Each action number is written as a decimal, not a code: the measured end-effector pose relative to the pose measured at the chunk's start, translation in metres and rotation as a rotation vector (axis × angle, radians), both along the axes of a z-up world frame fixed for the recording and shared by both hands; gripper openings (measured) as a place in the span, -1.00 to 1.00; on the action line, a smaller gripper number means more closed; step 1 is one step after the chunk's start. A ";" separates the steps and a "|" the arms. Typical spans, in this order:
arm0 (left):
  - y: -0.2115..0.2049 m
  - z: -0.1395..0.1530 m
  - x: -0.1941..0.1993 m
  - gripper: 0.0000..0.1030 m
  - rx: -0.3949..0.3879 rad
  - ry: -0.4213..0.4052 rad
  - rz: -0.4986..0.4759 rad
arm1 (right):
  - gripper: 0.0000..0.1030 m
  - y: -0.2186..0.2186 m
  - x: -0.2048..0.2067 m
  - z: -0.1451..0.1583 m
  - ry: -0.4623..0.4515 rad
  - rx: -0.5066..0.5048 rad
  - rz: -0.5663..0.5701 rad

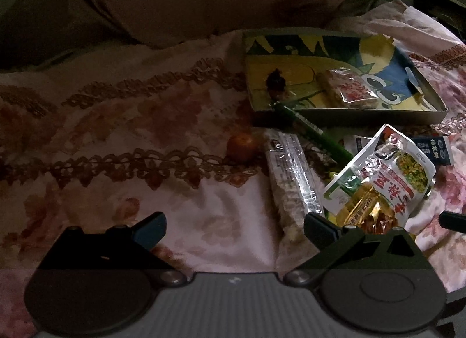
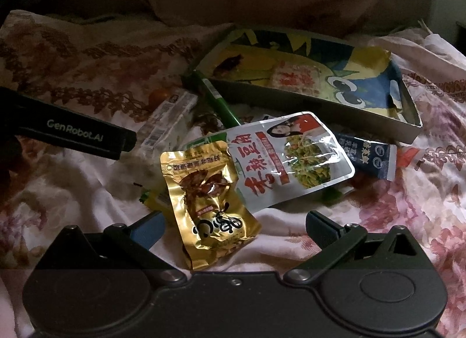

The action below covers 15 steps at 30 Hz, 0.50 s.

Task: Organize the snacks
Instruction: 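Move the right tool to the gold foil packet while the left tool approaches the clear bar packet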

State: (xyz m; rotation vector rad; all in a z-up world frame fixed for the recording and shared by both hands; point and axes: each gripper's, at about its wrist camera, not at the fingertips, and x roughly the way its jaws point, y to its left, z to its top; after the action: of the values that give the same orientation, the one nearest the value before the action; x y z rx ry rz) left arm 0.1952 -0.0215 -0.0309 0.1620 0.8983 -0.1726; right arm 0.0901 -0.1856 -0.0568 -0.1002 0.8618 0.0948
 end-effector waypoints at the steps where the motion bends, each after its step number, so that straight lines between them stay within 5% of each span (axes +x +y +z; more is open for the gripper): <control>1: 0.000 -0.001 0.001 0.99 -0.004 0.002 0.000 | 0.99 0.000 0.000 -0.001 0.002 0.000 0.000; 15: -0.004 -0.009 0.017 0.99 -0.068 0.020 -0.005 | 0.98 0.002 0.009 -0.009 0.019 -0.002 0.001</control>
State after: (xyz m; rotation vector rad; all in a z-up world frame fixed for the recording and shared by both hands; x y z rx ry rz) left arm 0.2121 -0.0259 -0.0398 0.0994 0.9111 -0.2097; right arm 0.0993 -0.1831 -0.0660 -0.1015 0.8811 0.0962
